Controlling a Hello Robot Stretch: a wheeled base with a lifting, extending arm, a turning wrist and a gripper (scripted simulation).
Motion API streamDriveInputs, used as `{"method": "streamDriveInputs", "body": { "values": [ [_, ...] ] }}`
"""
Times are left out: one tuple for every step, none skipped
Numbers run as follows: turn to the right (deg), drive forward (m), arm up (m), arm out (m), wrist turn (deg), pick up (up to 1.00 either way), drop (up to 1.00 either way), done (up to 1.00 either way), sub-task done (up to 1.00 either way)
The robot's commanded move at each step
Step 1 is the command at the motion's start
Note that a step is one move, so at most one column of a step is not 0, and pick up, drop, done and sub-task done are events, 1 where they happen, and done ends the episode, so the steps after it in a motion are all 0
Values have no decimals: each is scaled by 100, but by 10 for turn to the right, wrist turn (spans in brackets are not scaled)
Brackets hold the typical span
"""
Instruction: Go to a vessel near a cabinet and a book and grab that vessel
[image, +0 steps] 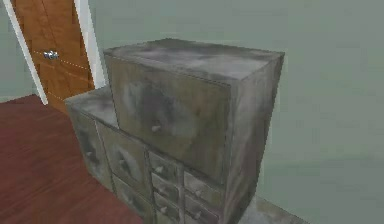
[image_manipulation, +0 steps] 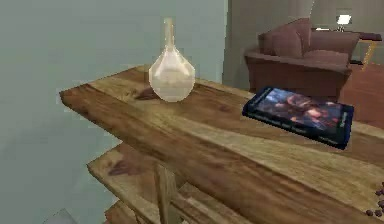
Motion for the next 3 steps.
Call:
{"method": "streamDriveInputs", "body": {
  "values": [
    [-450,0,0,0,0,0,0,0,0],
    [-450,0,0,0,0,0,0,0,0],
    [-450,0,0,0,0,0,0,0,0]
  ]
}}
